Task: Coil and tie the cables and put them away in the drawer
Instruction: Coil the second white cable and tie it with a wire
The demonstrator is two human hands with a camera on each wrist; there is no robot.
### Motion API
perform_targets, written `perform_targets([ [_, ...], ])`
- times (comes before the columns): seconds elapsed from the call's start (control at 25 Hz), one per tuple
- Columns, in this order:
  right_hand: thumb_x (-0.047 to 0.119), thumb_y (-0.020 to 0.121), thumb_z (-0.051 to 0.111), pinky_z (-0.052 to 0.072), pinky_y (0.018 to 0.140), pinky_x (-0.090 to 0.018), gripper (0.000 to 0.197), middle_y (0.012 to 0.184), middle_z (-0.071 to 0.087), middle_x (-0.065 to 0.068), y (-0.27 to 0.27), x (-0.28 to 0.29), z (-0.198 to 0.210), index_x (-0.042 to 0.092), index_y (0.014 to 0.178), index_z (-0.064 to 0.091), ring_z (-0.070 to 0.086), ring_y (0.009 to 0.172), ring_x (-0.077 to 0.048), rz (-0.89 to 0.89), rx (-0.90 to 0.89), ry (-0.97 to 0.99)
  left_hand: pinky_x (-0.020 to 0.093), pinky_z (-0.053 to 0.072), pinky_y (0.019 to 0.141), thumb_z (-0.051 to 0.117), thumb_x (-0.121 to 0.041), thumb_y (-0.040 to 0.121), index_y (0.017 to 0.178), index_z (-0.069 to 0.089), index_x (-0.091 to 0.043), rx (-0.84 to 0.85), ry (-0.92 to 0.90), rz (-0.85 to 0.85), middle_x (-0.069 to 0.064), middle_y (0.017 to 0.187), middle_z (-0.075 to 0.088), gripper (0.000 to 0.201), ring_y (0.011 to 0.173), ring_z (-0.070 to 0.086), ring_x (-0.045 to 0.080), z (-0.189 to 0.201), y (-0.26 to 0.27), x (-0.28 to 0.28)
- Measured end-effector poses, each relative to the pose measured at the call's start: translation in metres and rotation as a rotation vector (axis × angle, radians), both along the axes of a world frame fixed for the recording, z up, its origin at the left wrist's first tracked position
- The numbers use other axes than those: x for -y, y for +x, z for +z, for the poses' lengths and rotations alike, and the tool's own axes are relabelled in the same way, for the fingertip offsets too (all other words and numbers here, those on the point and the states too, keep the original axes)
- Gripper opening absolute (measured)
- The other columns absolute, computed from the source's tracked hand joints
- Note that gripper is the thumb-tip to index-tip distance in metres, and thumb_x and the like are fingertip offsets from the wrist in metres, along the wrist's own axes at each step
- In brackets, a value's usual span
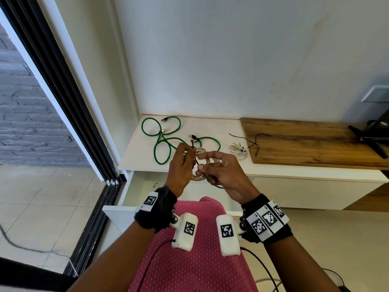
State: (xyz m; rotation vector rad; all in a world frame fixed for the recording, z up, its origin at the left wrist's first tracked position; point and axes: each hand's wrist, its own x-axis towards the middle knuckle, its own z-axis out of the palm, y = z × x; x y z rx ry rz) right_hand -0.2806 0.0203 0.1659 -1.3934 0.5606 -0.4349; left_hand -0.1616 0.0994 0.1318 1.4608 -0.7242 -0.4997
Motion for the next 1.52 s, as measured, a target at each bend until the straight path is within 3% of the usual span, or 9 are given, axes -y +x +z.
perform_targets([
  [0.32, -0.009, 0.087, 0.055, 0.048, 0.056, -0.022, 0.022, 0.090, 0.071, -0.021, -0.024, 0.005, 0.011, -0.005, 0.105, 0.067, 0.068, 0.068, -0.025, 0.211, 0.197, 0.026, 0.034, 0.038, 0.063, 0.042, -0.020, 0.101, 0.091, 0.049, -0.014, 0.031, 0.001, 0.060, 0.012, 0.078, 0.051, 0.013, 0.065, 0.042, 0.016, -0.003, 0.007, -0.003],
  [0.44, -0.006, 0.082, 0.062, 0.050, 0.056, -0.024, 0.019, 0.086, 0.072, -0.020, -0.027, 0.000, 0.011, -0.001, 0.098, 0.070, 0.070, 0.070, -0.027, 0.121, 0.217, -0.149, 0.033, 0.037, 0.062, 0.043, -0.019, 0.101, 0.086, 0.048, -0.018, 0.009, 0.007, 0.068, 0.011, 0.079, 0.051, 0.016, 0.065, 0.041, 0.016, -0.005, 0.006, -0.002],
  [0.56, -0.005, 0.079, 0.068, 0.045, 0.055, -0.018, 0.014, 0.078, 0.073, -0.005, -0.025, -0.003, 0.014, 0.003, 0.089, 0.074, 0.065, 0.068, -0.016, -0.019, 0.247, -0.342, 0.031, 0.034, 0.060, 0.043, -0.019, 0.100, 0.082, 0.047, -0.023, 0.004, 0.027, 0.065, 0.008, 0.071, 0.047, 0.020, 0.060, 0.037, 0.015, -0.008, 0.004, -0.003],
  [0.68, -0.008, 0.076, 0.070, 0.051, 0.071, -0.021, 0.021, 0.081, 0.073, 0.003, -0.025, -0.002, 0.022, 0.012, 0.083, 0.074, 0.066, 0.082, -0.014, -0.078, 0.310, -0.436, 0.028, 0.035, 0.058, 0.043, -0.022, 0.101, 0.084, 0.048, -0.022, 0.010, 0.051, 0.069, 0.001, 0.066, 0.047, 0.017, 0.058, 0.038, 0.012, -0.011, 0.004, -0.002],
  [0.76, -0.008, 0.077, 0.068, 0.054, 0.079, -0.028, 0.025, 0.082, 0.075, 0.001, -0.026, 0.001, 0.025, 0.016, 0.081, 0.075, 0.069, 0.083, -0.020, -0.110, 0.334, -0.411, 0.028, 0.038, 0.061, 0.043, -0.023, 0.101, 0.090, 0.049, -0.016, 0.032, 0.074, 0.066, 0.003, 0.070, 0.052, 0.013, 0.060, 0.042, 0.013, -0.013, 0.004, -0.001],
  [0.84, -0.009, 0.078, 0.067, 0.055, 0.077, -0.031, 0.031, 0.082, 0.075, -0.002, -0.027, 0.003, 0.025, 0.020, 0.079, 0.078, 0.070, 0.081, -0.023, -0.151, 0.379, -0.354, 0.026, 0.041, 0.063, 0.043, -0.023, 0.101, 0.096, 0.049, -0.011, 0.042, 0.090, 0.072, 0.002, 0.075, 0.055, 0.014, 0.060, 0.045, 0.011, -0.015, 0.003, 0.000],
  [1.08, -0.002, 0.072, 0.071, 0.057, 0.067, -0.032, 0.014, 0.078, 0.073, -0.013, -0.030, 0.010, 0.019, 0.003, 0.085, 0.074, 0.068, 0.069, -0.027, -0.260, 0.479, -0.194, 0.024, 0.043, 0.064, 0.043, -0.022, 0.101, 0.099, 0.049, -0.007, 0.088, 0.087, 0.069, -0.001, 0.076, 0.058, 0.017, 0.060, 0.049, 0.005, -0.017, 0.000, 0.000],
  [1.36, 0.036, 0.058, 0.088, 0.057, 0.073, -0.031, 0.031, 0.078, 0.074, -0.012, -0.044, 0.013, -0.008, 0.015, 0.078, 0.078, 0.070, 0.076, -0.029, -0.099, 0.429, -0.165, 0.015, 0.037, 0.055, 0.043, -0.021, 0.101, 0.095, 0.048, -0.009, 0.088, -0.006, 0.149, -0.004, 0.070, 0.052, 0.014, 0.059, 0.041, 0.008, -0.012, 0.013, -0.006],
  [1.52, 0.031, 0.068, 0.082, 0.058, 0.072, -0.034, 0.025, 0.082, 0.073, -0.012, -0.046, 0.011, -0.014, 0.012, 0.085, 0.077, 0.070, 0.078, -0.030, -0.111, 0.484, -0.113, 0.018, 0.036, 0.055, 0.042, -0.017, 0.101, 0.094, 0.048, -0.009, 0.043, -0.025, 0.153, -0.004, 0.072, 0.052, 0.012, 0.060, 0.039, 0.011, -0.011, 0.015, -0.005],
])
